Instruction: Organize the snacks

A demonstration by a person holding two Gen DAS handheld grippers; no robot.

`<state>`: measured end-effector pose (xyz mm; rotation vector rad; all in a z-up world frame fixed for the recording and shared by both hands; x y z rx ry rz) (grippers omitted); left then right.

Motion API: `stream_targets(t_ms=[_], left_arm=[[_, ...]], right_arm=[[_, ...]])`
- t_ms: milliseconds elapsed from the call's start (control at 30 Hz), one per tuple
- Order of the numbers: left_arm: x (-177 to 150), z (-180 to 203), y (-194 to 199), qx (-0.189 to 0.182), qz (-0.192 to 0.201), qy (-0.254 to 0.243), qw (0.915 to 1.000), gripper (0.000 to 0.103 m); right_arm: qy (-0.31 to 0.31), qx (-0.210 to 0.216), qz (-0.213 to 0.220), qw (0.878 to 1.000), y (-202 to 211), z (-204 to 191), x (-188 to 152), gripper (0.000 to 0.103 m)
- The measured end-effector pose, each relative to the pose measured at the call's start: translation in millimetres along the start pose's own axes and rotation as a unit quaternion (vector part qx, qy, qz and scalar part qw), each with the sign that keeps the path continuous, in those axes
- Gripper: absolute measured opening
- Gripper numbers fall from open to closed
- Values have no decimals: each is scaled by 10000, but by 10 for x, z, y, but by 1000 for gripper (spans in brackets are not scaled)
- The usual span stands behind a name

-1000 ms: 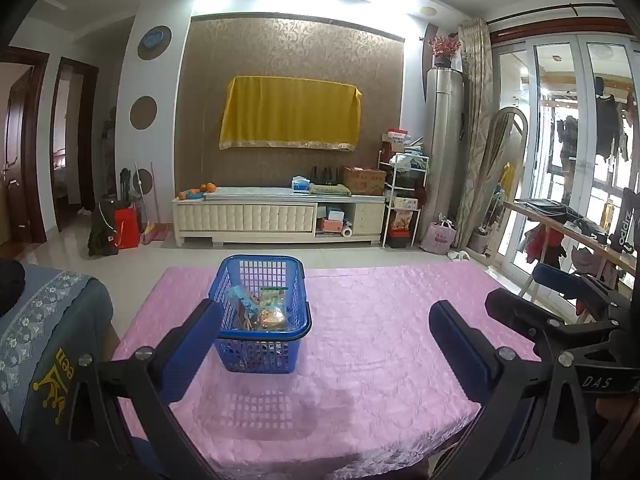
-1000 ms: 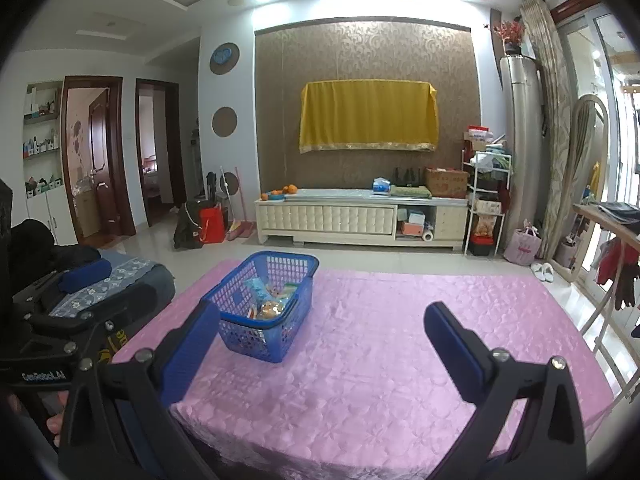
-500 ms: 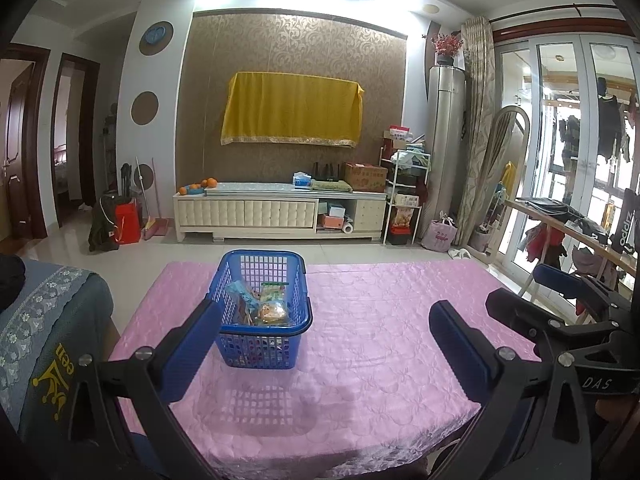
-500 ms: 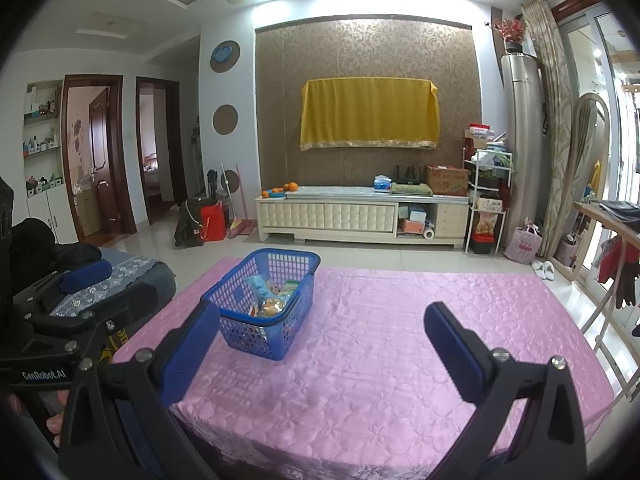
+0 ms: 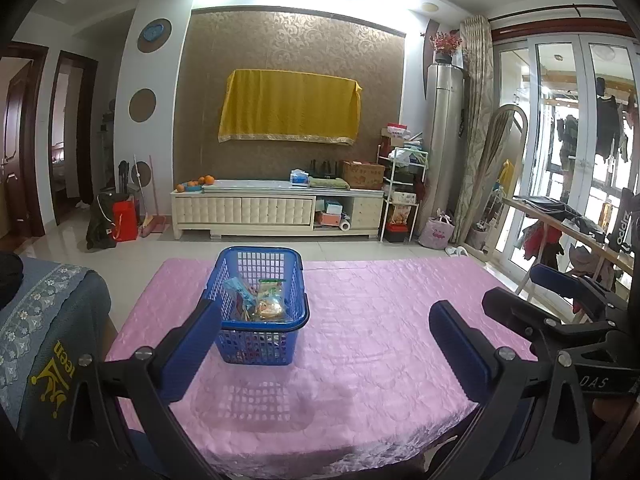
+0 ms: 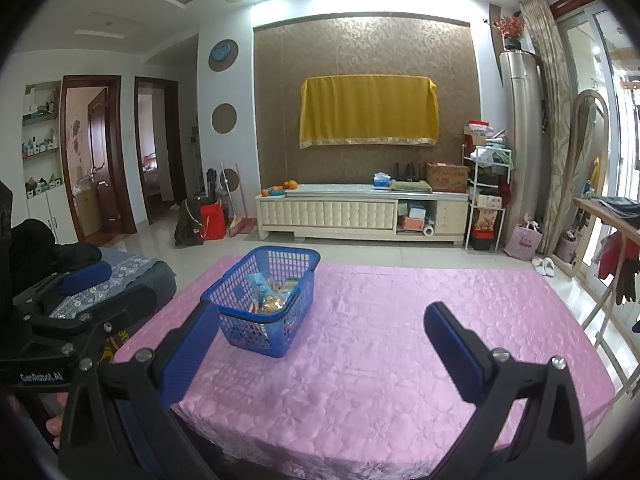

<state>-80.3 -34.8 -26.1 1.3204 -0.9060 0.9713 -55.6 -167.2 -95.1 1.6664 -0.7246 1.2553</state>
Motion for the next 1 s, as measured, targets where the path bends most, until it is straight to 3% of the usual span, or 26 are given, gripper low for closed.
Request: stream_targets(t_ms=[1000], left_arm=[[-15, 46, 77, -62, -8, 58, 10000, 103]], right_arm=[[31, 29, 53, 10000, 53, 21, 10, 103]])
Point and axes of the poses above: each gripper's, at about its wrist camera, not at the fingertips, and y roughly against the way its jaws point, z to its right, x to its top, the point moved 4 cm from there along -y, roughly the way its jaws point, and after that the axes turned 3 degrees about -y, right-handed, at the moved point
